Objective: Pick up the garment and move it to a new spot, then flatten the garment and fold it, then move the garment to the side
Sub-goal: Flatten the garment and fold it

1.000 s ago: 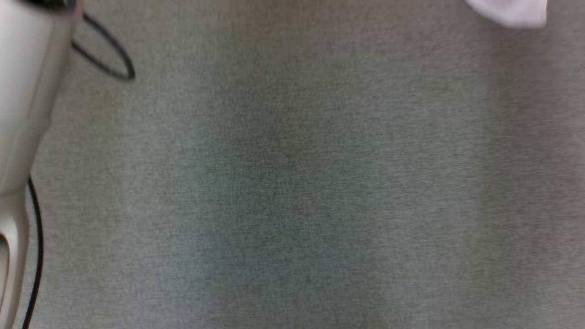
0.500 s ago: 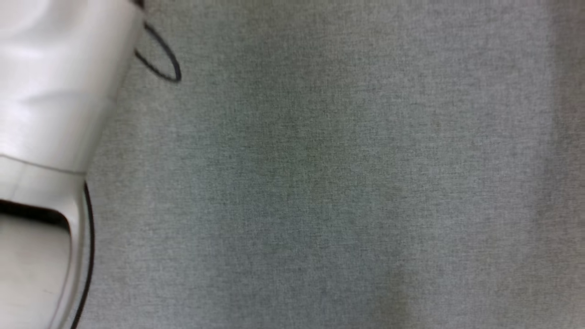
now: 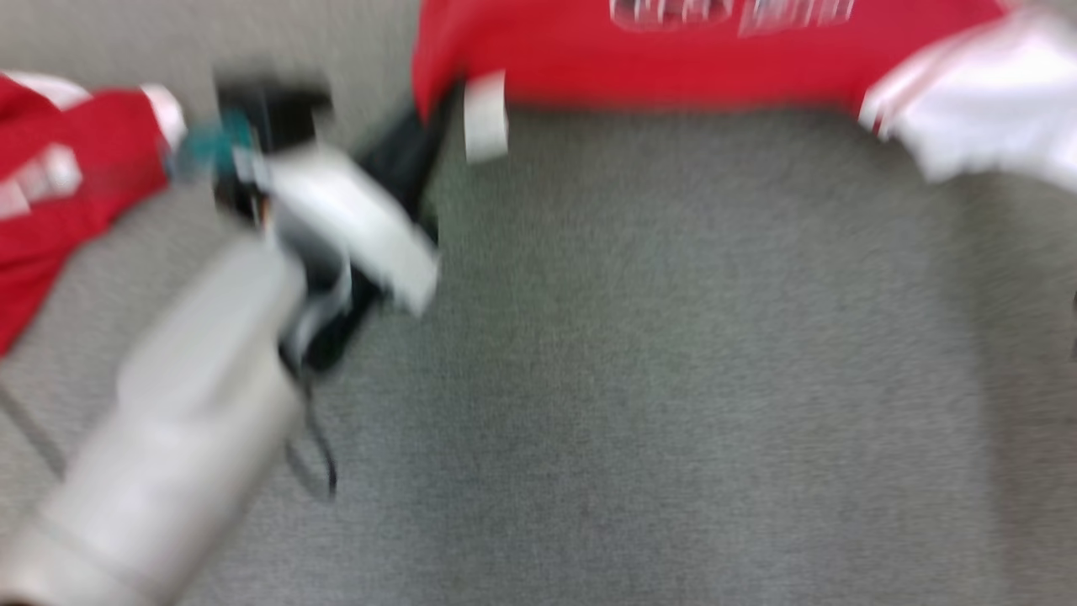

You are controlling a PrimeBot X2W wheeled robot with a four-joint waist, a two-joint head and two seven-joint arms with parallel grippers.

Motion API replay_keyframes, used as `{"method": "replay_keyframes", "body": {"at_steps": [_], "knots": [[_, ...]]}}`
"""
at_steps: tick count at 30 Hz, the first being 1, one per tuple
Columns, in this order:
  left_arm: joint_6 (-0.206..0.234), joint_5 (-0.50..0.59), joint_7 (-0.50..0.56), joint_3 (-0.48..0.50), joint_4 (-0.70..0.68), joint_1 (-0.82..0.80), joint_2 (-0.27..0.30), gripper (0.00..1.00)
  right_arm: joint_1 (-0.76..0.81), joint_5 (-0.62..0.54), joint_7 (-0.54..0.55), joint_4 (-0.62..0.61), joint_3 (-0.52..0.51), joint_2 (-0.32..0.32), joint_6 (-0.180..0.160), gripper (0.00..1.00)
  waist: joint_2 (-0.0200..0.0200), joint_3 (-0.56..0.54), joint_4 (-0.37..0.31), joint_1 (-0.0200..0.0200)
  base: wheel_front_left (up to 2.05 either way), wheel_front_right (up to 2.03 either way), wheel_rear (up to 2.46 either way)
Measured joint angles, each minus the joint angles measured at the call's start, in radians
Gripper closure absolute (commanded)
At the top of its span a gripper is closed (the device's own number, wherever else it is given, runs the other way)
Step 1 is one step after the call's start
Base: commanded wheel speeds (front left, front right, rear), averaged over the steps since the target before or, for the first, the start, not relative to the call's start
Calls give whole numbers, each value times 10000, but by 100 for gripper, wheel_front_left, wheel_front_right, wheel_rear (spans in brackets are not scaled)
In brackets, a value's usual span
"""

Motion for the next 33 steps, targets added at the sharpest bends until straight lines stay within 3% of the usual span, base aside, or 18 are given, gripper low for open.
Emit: {"method": "replay_keyframes", "body": {"at_steps": [10, 16, 27, 33], "knots": [[1398, -725, -134, -562, -3239, 4882, 1377, 100, 4021, -422, 313, -1218, -196, 15, 0, 100, 0, -2401, -267, -3, 0, 0, 0], [2328, -1321, -397, -788, -4830, 7369, 1824, 100, 6509, -943, 692, -1758, -100, 125, 0, 100, 0, -3328, -464, -2, 0, 0, 0], [3511, -1864, -345, -1289, -6654, 9971, 2594, 100, 9557, -1137, 1373, -2334, -623, 186, 2, 100, 1, -4150, -590, -2, 0, 0, 0], [3720, -2213, 380, -1221, -7223, 9856, 2909, 100, 9348, -1195, 2259, -2598, -966, 50, 0, 100, 1, -3914, -604, -1, 0, 0, 0]]}}
